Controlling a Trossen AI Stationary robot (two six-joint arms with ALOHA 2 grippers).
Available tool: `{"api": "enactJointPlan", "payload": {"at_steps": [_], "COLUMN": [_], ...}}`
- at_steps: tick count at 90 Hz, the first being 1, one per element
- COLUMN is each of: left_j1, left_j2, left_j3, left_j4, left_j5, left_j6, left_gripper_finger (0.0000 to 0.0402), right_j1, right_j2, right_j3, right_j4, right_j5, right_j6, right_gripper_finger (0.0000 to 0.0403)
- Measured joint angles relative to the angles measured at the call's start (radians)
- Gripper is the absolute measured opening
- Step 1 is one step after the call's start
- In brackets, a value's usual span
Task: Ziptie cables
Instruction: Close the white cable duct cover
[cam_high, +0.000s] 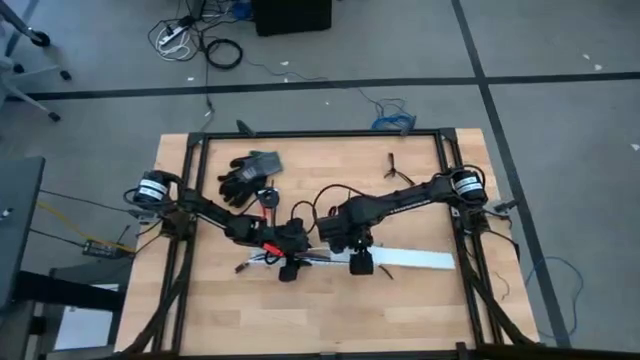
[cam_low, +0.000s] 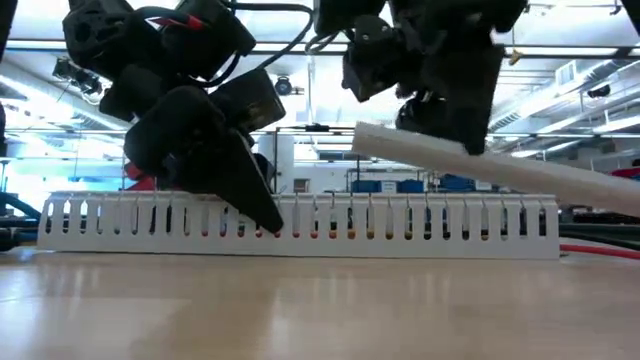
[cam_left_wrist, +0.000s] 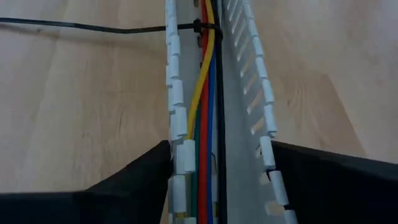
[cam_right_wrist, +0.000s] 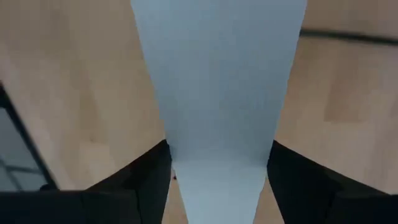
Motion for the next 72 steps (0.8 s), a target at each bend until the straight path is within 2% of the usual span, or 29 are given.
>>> {"api": "enactJointPlan", "payload": {"at_steps": [24, 46, 72], "left_j1": [0.0, 0.0, 0.0], "left_j2": [0.0, 0.0, 0.001], "left_j3": [0.0, 0.0, 0.003], "left_j4": [0.0, -0.003, -0.004], "left_j5": [0.0, -0.004, -0.01], "left_j6": [0.013, -0.002, 0.0], "left_gripper_finger": [0.0235, 0.0235, 0.0235], "right_j1": [-0.002, 0.001, 0.0], "right_j2": [0.002, 0.075, 0.085], "right_j3": [0.0, -0.002, -0.001], "right_j4": [-0.015, -0.025, -0.034], "right_j5": [0.001, 0.008, 0.005], "right_j6": [0.001, -0.048, -0.053], "right_gripper_finger": [0.0231, 0.0231, 0.0231]}}
